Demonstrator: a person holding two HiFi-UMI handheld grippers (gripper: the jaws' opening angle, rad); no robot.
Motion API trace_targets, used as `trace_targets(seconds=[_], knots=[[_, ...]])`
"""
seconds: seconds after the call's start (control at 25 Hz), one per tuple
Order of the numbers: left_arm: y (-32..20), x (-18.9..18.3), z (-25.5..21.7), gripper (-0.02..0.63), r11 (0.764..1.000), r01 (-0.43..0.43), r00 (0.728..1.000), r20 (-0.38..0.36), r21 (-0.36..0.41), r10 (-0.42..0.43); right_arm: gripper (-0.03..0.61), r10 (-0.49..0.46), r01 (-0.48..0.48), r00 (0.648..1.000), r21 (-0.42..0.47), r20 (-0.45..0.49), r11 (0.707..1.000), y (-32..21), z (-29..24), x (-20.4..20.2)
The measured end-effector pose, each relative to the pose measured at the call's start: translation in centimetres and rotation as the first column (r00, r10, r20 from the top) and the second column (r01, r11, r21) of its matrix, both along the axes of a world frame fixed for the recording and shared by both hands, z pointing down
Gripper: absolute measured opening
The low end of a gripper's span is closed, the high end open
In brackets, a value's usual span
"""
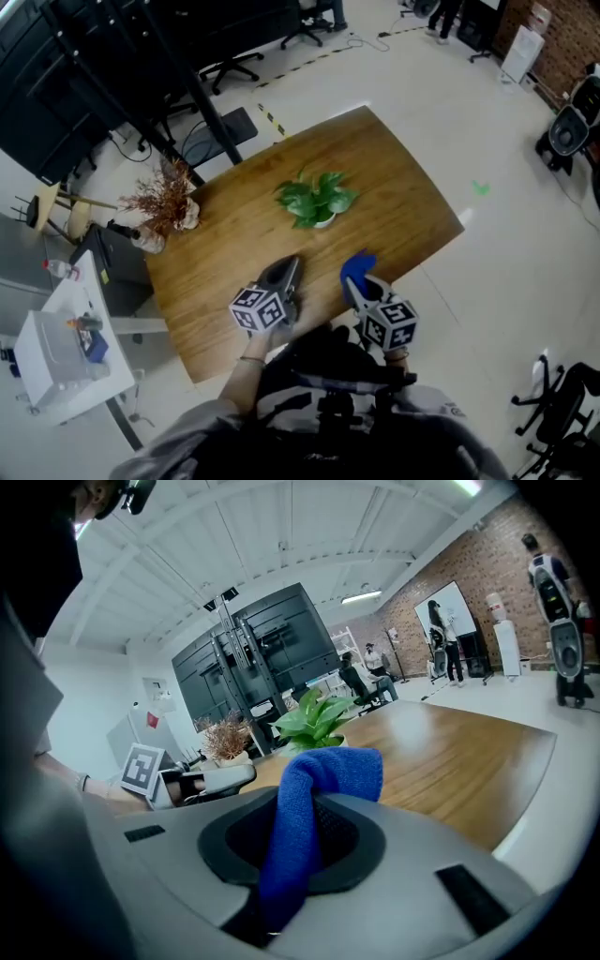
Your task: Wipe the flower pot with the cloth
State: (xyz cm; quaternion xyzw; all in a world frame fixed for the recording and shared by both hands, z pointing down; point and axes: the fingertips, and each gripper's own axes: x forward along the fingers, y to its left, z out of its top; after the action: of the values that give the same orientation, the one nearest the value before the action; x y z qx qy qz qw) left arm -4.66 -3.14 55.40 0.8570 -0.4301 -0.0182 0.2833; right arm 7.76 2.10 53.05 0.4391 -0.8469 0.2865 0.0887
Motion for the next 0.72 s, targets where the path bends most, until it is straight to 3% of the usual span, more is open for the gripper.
trace_targets(seconds=[0.28, 0.48, 0.72], knots=[[-4.4, -0.1, 3.3, 0.008, 0.995, 0.047, 0.999, -0.008, -0.087, -0.048, 0.058, -0.008, 0.007, 0.996, -0.012, -0.091, 1.000, -2.0, 0.9, 1.8], [-7.2, 0.2, 5.3, 0.008, 0.989, 0.074, 0.996, -0.036, -0.128, -0.079, 0.058, -0.075, 0.073, 0.990, -0.016, -0.122, 0.997, -5.9, 2.5, 1.8], [-9.1, -0.1, 6.5, 0.008, 0.983, 0.101, 0.993, -0.048, -0.152, -0.109, 0.058, -0.214, 0.234, 0.924, 0.026, -0.316, 0.972, -11.3, 3.6, 1.2]])
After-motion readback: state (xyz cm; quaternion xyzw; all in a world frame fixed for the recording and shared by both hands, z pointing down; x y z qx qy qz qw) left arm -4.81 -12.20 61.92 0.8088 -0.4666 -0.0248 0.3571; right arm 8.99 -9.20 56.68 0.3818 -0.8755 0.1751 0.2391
